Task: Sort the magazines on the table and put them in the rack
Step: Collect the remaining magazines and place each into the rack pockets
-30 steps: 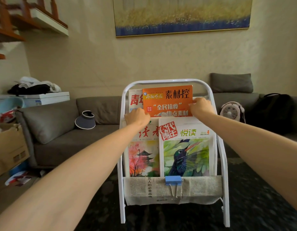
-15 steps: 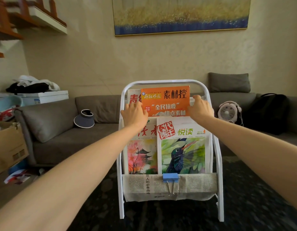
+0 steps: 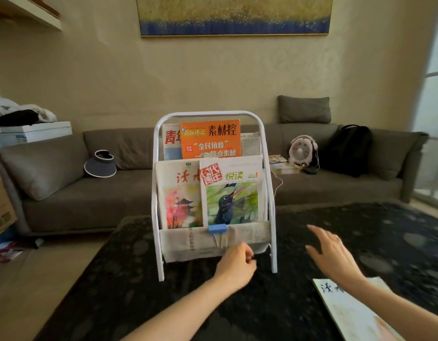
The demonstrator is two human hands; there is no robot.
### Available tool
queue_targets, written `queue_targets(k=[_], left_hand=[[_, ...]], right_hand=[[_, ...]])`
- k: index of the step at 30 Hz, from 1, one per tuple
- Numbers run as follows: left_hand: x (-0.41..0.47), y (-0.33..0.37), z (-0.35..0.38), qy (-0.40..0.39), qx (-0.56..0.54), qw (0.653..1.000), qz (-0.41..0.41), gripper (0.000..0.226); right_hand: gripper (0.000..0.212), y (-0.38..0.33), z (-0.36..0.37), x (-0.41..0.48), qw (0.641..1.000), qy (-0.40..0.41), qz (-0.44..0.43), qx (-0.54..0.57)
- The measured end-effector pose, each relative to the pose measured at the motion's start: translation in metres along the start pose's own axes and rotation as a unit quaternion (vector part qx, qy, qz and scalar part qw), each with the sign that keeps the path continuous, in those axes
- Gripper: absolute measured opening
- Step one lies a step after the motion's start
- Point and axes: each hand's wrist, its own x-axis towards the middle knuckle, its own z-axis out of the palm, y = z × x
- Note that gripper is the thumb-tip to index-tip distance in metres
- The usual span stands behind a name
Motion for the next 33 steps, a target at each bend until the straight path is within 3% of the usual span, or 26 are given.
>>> queue_targets(k=[3,5,9,13,18,21,24,28,31,33], left_hand=[[-0.03,0.006,0.056,-0.089,-0.05,0.993,-0.052,0.007],[-0.044,0.012,0.088,-0.129,-0.106,0.982,-0.093,0.014],[-0.061,0.037,0.139,-0.184,-0.257,0.933,-0.174,0.02],[-0.066,0.066,0.169,-0.228,-0.358,0.878,-0.222,0.018],[-0.062,0.09,0.191,-0.229,-0.378,0.864,-0.241,0.006],[-0.057,0.093,0.192,-0.217,-0.411,0.842,-0.273,0.019],[-0.057,0.095,0.19,-0.22,-0.435,0.822,-0.293,0.016],[-0.062,0.103,0.192,-0.277,-0.379,0.849,-0.242,0.026],[-0.068,0.111,0.189,-0.299,-0.397,0.834,-0.239,0.038],[-0.071,0.111,0.186,-0.292,-0.373,0.86,-0.189,0.045]], right_hand=[[0.058,0.075,0.014,-0.037,0.996,-0.061,0.05,-0.039],[0.057,0.116,0.019,-0.06,0.992,-0.081,0.081,-0.05],[0.052,0.175,0.017,-0.092,0.988,-0.059,0.133,-0.056],[0.052,0.197,0.001,-0.105,0.969,-0.098,0.218,-0.058],[0.041,0.207,-0.005,-0.106,0.957,-0.067,0.281,-0.014],[0.023,0.208,-0.011,-0.098,0.946,-0.057,0.316,0.051],[0.026,0.209,-0.015,-0.093,0.933,-0.051,0.342,0.095],[0.028,0.198,-0.015,-0.093,0.929,-0.066,0.352,0.096],[0.034,0.197,-0.014,-0.095,0.93,-0.065,0.345,0.105],[0.039,0.2,-0.012,-0.093,0.928,-0.056,0.345,0.13]])
